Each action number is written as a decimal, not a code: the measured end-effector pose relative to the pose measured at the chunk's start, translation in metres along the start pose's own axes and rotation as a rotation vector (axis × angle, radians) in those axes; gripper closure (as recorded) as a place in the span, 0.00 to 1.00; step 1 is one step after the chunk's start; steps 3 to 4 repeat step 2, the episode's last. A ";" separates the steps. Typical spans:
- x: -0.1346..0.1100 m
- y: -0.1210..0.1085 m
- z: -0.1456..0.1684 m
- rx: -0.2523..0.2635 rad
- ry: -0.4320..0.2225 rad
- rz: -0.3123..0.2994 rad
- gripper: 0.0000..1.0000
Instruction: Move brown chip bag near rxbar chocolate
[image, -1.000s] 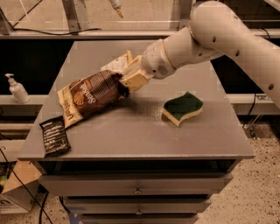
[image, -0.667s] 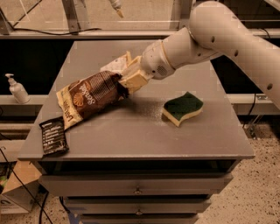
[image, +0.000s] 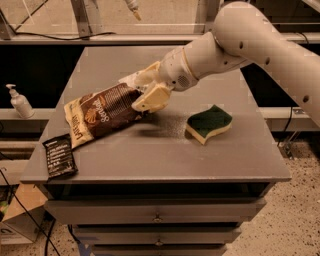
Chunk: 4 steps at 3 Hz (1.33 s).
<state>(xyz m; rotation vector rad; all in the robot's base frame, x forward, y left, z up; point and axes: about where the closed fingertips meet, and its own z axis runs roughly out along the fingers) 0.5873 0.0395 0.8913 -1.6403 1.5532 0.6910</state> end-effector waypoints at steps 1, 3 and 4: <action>-0.001 0.001 0.002 -0.003 0.000 -0.001 0.00; -0.001 0.001 0.002 -0.004 0.000 -0.001 0.00; -0.001 0.001 0.002 -0.004 0.000 -0.001 0.00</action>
Offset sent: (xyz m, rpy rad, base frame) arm -0.0006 0.0018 -0.0004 -0.0001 0.0009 0.0034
